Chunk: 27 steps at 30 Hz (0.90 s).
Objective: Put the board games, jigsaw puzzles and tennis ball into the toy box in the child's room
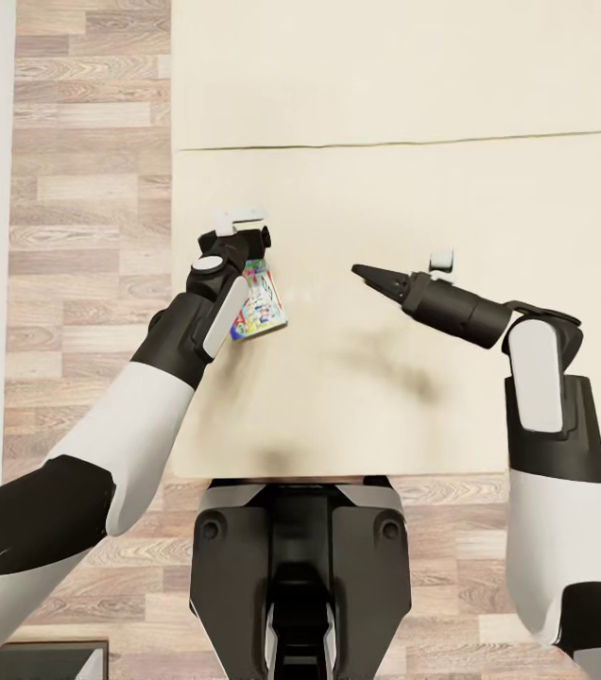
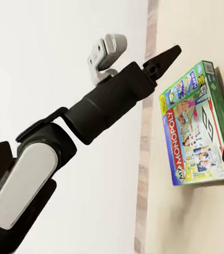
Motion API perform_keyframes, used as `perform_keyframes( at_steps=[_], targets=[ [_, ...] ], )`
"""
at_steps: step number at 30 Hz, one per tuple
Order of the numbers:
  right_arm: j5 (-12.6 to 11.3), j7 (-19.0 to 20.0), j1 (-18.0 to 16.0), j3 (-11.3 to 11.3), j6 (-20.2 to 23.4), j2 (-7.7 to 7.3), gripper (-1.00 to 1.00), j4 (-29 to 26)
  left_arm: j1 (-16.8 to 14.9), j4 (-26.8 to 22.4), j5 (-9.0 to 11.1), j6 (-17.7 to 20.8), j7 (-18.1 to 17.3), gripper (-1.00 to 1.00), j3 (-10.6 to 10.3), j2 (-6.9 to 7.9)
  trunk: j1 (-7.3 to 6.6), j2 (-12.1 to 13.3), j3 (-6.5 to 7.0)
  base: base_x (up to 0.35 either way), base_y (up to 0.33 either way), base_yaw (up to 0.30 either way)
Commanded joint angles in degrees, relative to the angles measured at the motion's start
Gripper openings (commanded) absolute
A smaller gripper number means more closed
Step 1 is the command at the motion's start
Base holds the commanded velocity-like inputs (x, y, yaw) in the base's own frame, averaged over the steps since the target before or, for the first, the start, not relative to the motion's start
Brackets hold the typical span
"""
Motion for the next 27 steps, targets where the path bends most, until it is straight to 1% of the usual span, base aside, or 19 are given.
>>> perform_keyframes(
  at_steps=[1,3,4,6,9,10,14,18,27],
  targets=[
    [0.41,0.48,-0.84,-0.06,0.24,-0.01,1.0,-0.05,-0.09,-0.05,0.49,0.18,0.44,1.0,-0.11,0.0,0.03,-0.09,-0.16,0.0,0.0,0.0],
    [0.35,0.48,-2.69,0.04,0.24,-0.04,1.0,-0.12,-0.22,-0.04,0.49,0.18,0.44,1.0,-0.11,0.0,0.03,-0.09,-0.35,0.0,0.0,0.0],
    [0.29,0.48,-4.65,0.37,0.24,-0.05,1.0,-0.16,-0.36,-0.04,0.49,0.21,0.44,1.0,-0.13,0.0,0.03,-0.09,-0.44,0.0,0.0,0.0],
    [0.25,0.48,-6.5,1.2,0.24,-0.02,1.0,-0.15,-0.56,-0.04,0.49,0.28,0.44,1.0,-0.12,0.0,0.03,-0.09,-0.63,0.0,0.0,0.0],
    [0.08,0.48,-9.1,2.88,0.24,0.19,1.0,-0.11,-0.87,-0.04,0.44,0.38,0.44,1.0,-0.12,0.0,0.03,-0.09,-0.91,0.0,0.0,0.0],
    [-0.07,0.48,-10.74,4.06,0.24,0.35,1.0,-0.09,-1.12,-0.04,0.43,0.45,0.44,1.0,-0.11,0.0,0.03,-0.09,-1.01,0.0,0.0,0.0],
    [-0.31,0.48,-13.75,6.46,0.24,0.59,1.0,-0.07,-1.59,-0.03,0.41,0.61,0.44,1.0,-0.11,0.0,0.03,-0.09,-1.39,0.0,0.0,0.0],
    [-0.39,0.48,-14.92,7.45,0.24,0.62,1.0,-0.06,-1.82,-0.03,0.35,0.74,0.44,1.0,-0.11,0.0,0.03,-0.09,-1.77,0.0,0.0,0.0],
    [-0.42,0.48,-15.16,7.94,0.24,0.68,1.0,0.12,-2.06,0.0,0.31,0.88,0.44,1.0,-0.11,0.0,0.03,-0.09,-2.62,0.0,0.0,0.0]
  ],
)
